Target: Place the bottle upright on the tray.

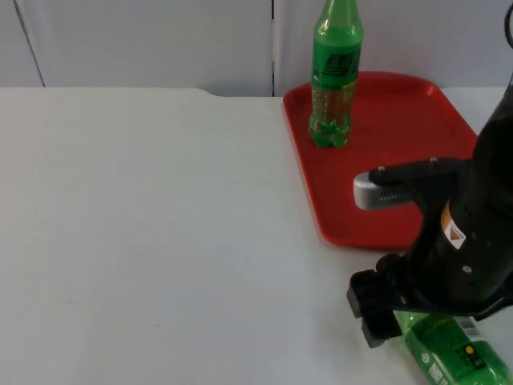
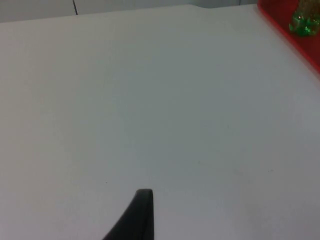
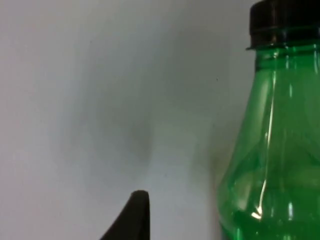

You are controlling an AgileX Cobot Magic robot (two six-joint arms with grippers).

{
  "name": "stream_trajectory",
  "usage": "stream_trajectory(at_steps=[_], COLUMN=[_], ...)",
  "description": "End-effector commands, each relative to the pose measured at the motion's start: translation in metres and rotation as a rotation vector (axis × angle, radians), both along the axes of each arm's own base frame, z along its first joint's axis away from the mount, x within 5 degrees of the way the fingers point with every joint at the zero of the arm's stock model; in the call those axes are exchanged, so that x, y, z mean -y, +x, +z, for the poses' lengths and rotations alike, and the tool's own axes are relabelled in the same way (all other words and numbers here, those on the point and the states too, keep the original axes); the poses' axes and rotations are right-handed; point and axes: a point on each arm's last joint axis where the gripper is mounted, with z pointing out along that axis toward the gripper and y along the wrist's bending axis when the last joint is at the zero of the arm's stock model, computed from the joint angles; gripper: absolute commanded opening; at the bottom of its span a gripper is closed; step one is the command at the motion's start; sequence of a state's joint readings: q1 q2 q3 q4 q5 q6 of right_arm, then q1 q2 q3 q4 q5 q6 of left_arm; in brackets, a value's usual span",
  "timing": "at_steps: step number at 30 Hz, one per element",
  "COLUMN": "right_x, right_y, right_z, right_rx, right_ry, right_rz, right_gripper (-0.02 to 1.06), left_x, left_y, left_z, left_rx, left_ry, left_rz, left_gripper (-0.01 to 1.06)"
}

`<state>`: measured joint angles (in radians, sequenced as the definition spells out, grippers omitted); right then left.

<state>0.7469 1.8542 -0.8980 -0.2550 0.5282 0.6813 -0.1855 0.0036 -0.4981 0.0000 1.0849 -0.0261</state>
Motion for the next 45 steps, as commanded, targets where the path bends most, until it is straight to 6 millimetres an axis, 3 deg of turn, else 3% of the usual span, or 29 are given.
stream_trajectory(at_steps=[1, 14, 24, 30, 45], right_x=[-0.002, 0.011, 0.013, 0.025, 0.025], right_y=[0.0, -0.013, -0.01, 0.0, 0.0], right_z=[-0.001, -0.016, -0.016, -0.016, -0.016], right_rx=[0.006, -0.015, 0.005, 0.008, 0.003], right_ry=[0.008, 0.012, 0.005, 0.008, -0.004], right_rz=[0.002, -0.009, 0.017, -0.039, -0.023], right_gripper=[0.96, 0.96, 0.96, 0.96, 0.95], left_x=[0.0, 0.0, 0.0, 0.0, 0.0], left_y=[0.0, 0.0, 0.0, 0.0, 0.0], left_z=[0.0, 0.0, 0.0, 0.0, 0.0], left_rx=[0.01, 0.01, 0.01, 0.01, 0.01], left_ry=[-0.007, -0.007, -0.007, -0.007, -0.007], left_rz=[0.0, 0.0, 0.0, 0.0, 0.0], left_gripper=[1.05, 1.05, 1.05, 1.05, 1.05])
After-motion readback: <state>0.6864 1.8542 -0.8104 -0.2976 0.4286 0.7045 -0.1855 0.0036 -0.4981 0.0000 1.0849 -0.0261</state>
